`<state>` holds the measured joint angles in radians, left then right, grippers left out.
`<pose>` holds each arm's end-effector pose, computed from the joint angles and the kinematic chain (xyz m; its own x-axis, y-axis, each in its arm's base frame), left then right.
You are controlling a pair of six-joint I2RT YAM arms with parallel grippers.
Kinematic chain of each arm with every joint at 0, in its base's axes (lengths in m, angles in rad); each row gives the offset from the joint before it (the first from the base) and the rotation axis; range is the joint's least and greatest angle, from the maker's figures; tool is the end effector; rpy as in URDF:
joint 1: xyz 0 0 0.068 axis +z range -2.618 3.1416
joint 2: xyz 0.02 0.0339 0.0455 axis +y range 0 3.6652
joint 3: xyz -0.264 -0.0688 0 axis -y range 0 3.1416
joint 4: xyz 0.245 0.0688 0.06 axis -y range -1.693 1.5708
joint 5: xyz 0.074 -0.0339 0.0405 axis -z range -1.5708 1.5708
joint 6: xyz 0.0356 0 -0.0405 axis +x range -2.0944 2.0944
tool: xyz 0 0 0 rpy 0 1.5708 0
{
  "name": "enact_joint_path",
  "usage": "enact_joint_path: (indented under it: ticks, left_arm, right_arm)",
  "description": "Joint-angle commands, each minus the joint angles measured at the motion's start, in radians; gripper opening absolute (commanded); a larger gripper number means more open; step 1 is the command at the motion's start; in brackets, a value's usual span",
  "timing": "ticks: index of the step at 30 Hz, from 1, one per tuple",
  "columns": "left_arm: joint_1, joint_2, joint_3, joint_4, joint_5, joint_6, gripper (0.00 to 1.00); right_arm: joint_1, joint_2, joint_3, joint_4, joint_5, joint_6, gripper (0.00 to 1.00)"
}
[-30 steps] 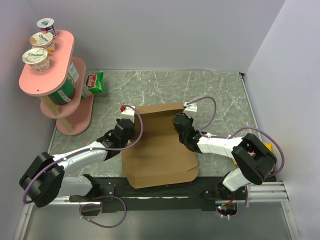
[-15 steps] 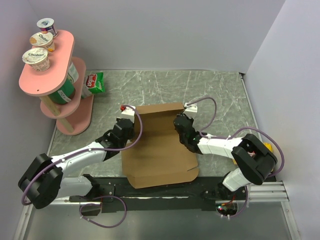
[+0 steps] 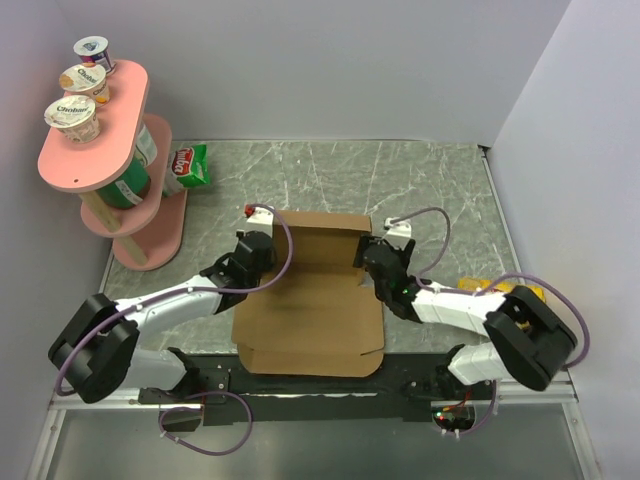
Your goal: Fold the paper box
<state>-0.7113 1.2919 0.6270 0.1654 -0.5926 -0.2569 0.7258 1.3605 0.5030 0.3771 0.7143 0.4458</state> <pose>0.2160 -0.1599 0.2138 -0.3942 0.0615 -0.9170 0.0723 0.9967 0.0357 0.2100 0.1552 0.1790 -0.3408 0.1332 -0.9307 0.0886 0.9901 0.1092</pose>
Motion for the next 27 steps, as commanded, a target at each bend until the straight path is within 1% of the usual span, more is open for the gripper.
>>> enact_joint_path:
  ticks: [1, 2, 4, 5, 6, 8, 10, 12, 13, 15, 16, 17, 19, 20, 23, 24, 26, 27]
  left_arm:
    - [0.013, 0.009, 0.031, 0.017, -0.081, 0.024, 0.01]
    - [0.018, 0.014, 0.034, 0.023, -0.084, 0.030, 0.01]
    - [0.030, 0.030, 0.048, 0.036, -0.081, 0.039, 0.01]
    - [0.035, 0.040, 0.056, 0.039, -0.079, 0.050, 0.01]
    - [0.036, 0.056, 0.063, 0.040, -0.076, 0.054, 0.01]
    - [0.038, 0.082, 0.083, 0.051, -0.076, 0.067, 0.01]
    - [0.039, 0.096, 0.103, 0.063, -0.081, 0.071, 0.01]
    - [0.041, 0.112, 0.111, 0.078, -0.081, 0.080, 0.01]
    - [0.042, 0.113, 0.111, 0.106, -0.085, 0.087, 0.01]
    - [0.044, 0.115, 0.088, 0.163, -0.079, 0.102, 0.01]
    - [0.044, 0.112, 0.073, 0.198, -0.055, 0.123, 0.01]
    - [0.044, 0.107, 0.057, 0.271, -0.046, 0.128, 0.01]
    - [0.044, 0.106, 0.014, 0.339, -0.024, 0.136, 0.01]
    - [0.044, 0.106, 0.002, 0.397, -0.019, 0.137, 0.01]
    - [0.044, 0.125, -0.027, 0.462, -0.009, 0.133, 0.01]
    - [0.044, 0.133, -0.039, 0.509, -0.010, 0.133, 0.01]
    - [0.044, 0.159, -0.050, 0.548, -0.006, 0.134, 0.01]
    - [0.044, 0.167, -0.053, 0.575, -0.007, 0.134, 0.01]
  right_arm:
    - [0.004, -0.113, -0.067, -0.043, 0.044, -0.036, 0.91]
    - [0.012, -0.156, -0.095, -0.035, 0.030, -0.048, 0.93]
    - [0.037, -0.207, -0.130, 0.020, -0.056, -0.110, 0.97]
    - [0.046, -0.260, -0.161, 0.035, -0.091, -0.128, 0.98]
    - [0.063, -0.288, -0.173, 0.058, -0.169, -0.159, 1.00]
    - [0.076, -0.369, -0.191, 0.051, -0.249, -0.185, 1.00]
    - [0.095, -0.429, -0.193, -0.001, -0.324, -0.190, 1.00]
    - [0.107, -0.527, -0.199, -0.032, -0.366, -0.193, 0.99]
    - [0.110, -0.590, -0.201, -0.076, -0.409, -0.193, 0.99]
    - [0.109, -0.639, -0.167, -0.157, -0.414, -0.168, 0.99]
    - [0.106, -0.658, -0.140, -0.208, -0.376, -0.154, 1.00]
    - [0.095, -0.658, -0.073, -0.299, -0.368, -0.147, 0.99]
    - [0.069, -0.632, 0.010, -0.372, -0.360, -0.110, 0.97]
    - [0.040, -0.620, 0.082, -0.429, -0.371, -0.096, 0.96]
    - [-0.023, -0.566, 0.188, -0.429, -0.400, -0.030, 0.97]
    - [-0.034, -0.551, 0.209, -0.406, -0.394, -0.022, 0.98]
    - [-0.037, -0.491, 0.248, -0.356, -0.354, -0.036, 1.00]
    - [-0.037, -0.466, 0.261, -0.296, -0.314, -0.047, 0.99]
